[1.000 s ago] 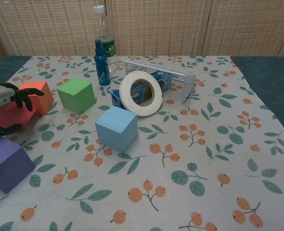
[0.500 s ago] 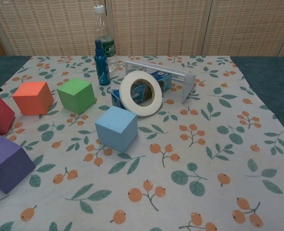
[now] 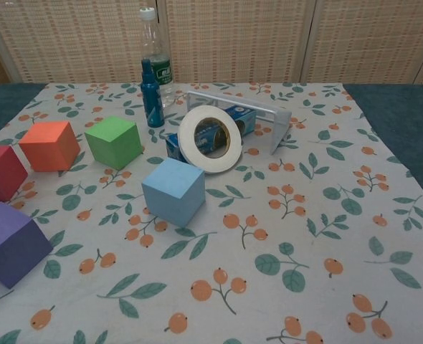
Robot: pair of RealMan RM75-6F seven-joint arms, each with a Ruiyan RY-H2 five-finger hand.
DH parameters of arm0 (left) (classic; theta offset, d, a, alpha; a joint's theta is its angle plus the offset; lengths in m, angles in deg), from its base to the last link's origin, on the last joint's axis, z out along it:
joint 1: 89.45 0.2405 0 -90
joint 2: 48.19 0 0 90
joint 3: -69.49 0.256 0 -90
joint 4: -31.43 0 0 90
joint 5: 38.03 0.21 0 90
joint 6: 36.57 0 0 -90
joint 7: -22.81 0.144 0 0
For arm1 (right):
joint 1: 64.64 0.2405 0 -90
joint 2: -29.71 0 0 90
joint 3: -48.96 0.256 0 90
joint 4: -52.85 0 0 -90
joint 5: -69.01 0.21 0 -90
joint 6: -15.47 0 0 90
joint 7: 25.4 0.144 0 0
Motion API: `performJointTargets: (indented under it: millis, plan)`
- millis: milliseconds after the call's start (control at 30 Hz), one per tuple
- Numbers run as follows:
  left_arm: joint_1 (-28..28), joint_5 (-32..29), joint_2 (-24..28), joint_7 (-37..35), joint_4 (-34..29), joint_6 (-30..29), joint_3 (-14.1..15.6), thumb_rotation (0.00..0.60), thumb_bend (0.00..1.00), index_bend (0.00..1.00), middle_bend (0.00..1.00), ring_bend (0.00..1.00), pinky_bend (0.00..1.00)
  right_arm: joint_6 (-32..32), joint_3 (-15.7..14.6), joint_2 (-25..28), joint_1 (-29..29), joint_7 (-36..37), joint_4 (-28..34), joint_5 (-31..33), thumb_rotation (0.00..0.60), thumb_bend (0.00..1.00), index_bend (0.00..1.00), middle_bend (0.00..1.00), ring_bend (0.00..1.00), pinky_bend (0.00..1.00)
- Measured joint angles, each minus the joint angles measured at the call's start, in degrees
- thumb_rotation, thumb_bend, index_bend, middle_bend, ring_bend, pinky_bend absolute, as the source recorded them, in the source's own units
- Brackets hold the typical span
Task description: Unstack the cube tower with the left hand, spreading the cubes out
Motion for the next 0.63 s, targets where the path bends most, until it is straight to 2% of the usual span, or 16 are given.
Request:
performJointTargets:
  millis: [167,267,400,500,633]
  plan:
    - [2.0,2.6,1.3,-1.5,-1.3,-2.9,1.0,0.6,0.41,0.0,0.0,0.0,0.07,0.8,0.2,0.0,-0.3,-0.7,0.0,-0.2,0.6,0.17,0.0,0.0,0.0,0.0]
    - [6.3,5.8,2.4,-2.7,-1.5,-8.4,4.1,0.6,0.41,0.0,0.0,0.0,0.06,2.6,0.7,-0.2,-1.1,-2.2,-0.1,-0.1,0.6,0.17,0.0,0.0,0.0,0.0]
    - [13.8,6.9,3.6,-2.6,-1.6,-14.1,8.5,0.6,0.4,0.0,0.0,0.0,0.03,3.5,1.3,-0.5,-2.0,-5.0,0.1,0.4,0.6,0.17,0.0,0.0,0.0,0.0]
    - [15.9,6.4,5.1,-1.4,-2.6,-13.2,9.7,0.6,0.4,0.0,0.0,0.0,0.03,3.6,1.4,-0.6,-2.3,-5.4,0.3,0.5,0.6,0.17,0.0,0.0,0.0,0.0]
    - [15.9,5.1,6.8,-0.4,-4.2,-10.3,9.5,0.6,0.4,0.0,0.0,0.0,0.03,3.7,1.5,-0.6,-2.6,-5.9,0.4,0.8,0.6,0.17,0.0,0.0,0.0,0.0]
